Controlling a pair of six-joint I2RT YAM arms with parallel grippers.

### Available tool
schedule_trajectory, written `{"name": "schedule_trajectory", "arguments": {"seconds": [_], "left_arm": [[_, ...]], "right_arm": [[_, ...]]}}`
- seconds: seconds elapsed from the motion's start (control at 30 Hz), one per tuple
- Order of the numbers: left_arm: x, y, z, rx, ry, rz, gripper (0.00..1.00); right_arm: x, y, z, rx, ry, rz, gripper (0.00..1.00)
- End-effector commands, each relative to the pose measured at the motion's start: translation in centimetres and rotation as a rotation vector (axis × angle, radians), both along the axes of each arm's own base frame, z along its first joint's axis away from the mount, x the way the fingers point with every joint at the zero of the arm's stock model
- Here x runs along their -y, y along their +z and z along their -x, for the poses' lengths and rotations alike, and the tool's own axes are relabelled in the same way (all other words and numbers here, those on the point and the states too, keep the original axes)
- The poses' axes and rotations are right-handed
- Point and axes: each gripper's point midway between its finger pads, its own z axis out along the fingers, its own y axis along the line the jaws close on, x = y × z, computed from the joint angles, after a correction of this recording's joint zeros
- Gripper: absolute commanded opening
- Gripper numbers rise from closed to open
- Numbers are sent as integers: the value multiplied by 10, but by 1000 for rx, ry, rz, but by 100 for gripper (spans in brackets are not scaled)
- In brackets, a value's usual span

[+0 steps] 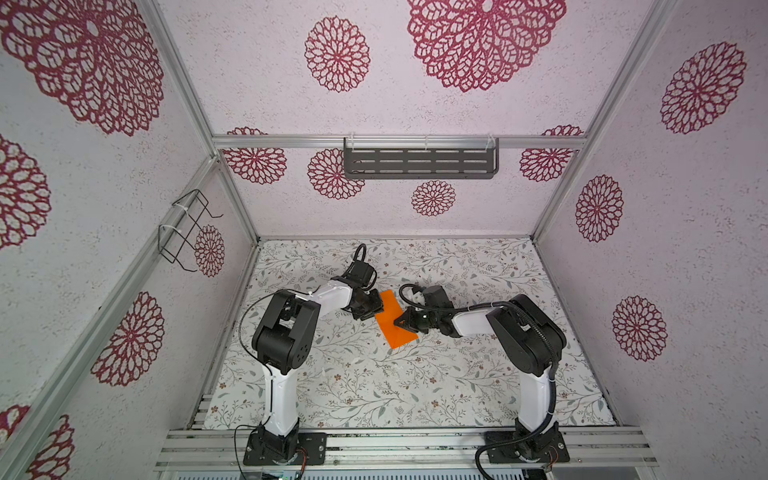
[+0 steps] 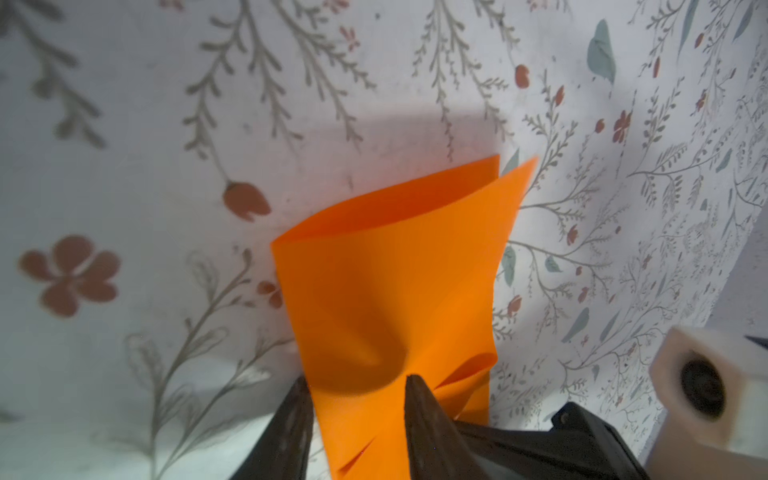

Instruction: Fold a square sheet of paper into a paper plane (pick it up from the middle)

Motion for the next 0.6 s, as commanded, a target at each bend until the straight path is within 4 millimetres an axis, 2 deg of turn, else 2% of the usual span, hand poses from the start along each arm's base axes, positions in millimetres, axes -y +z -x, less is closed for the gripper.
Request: {"name": "schedule_trajectory", "arguments": {"seconds": [0.0,0.13,0.27,0.43,0.57], "left_arm": [[4,-7,-6,-8,-33,4,36],[13,-9,-13,-8,-75,21,35],[18,-8,-17,-8,-100,33,34],[10,19,-23,42,-64,33,34],[6,39,-8,68,-8,80,35]], "right_arm": [[-1,9,-1,2,-6,7,10],[0,14,0,5,-6,10,14],[2,8,0,-12,-7,32,11],[7,-3,3,-48,-26,55,7],[9,-6,4,-59,-39,69,6]]}}
